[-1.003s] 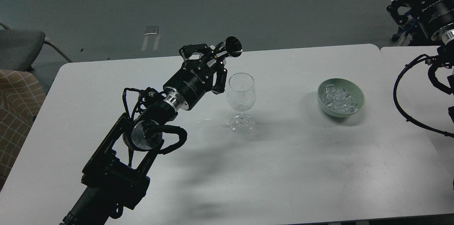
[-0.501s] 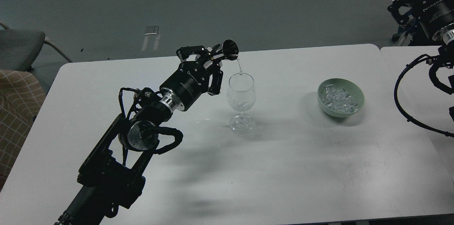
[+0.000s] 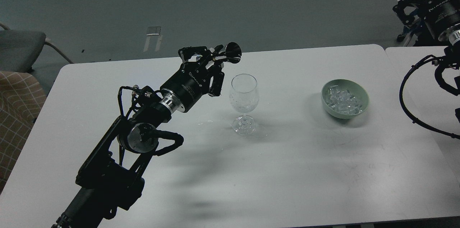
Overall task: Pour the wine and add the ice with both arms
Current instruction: 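Tilt the jigger over the wine glass with the left gripper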
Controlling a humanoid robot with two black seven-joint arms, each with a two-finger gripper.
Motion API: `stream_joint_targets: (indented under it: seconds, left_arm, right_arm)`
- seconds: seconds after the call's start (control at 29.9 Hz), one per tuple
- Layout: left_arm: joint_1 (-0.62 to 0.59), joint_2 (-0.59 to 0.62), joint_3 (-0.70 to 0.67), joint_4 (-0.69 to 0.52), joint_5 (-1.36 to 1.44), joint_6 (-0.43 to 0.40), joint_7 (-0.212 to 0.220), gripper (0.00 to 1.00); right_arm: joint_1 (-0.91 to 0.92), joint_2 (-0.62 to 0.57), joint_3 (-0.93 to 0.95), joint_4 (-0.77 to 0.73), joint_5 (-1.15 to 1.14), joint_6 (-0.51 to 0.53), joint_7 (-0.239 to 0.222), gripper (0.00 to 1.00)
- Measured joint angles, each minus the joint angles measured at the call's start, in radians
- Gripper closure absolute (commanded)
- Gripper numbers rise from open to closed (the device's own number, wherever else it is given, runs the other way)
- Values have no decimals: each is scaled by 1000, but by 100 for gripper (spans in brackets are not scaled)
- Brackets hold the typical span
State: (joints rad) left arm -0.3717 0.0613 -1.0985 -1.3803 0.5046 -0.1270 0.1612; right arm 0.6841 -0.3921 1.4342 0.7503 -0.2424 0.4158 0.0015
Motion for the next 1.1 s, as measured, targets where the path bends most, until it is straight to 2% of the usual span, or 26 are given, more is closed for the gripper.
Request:
stream_joint_targets:
  seconds: [0.63,1.1]
  left_arm:
    - [-7,5,0,6,90,-23,1,100]
    - [-11,16,0,6,191,-79,-3,100]
  right_arm:
    - [1,-3,0,0,0,1,0,0]
    - [1,-5,0,0,0,0,0,0]
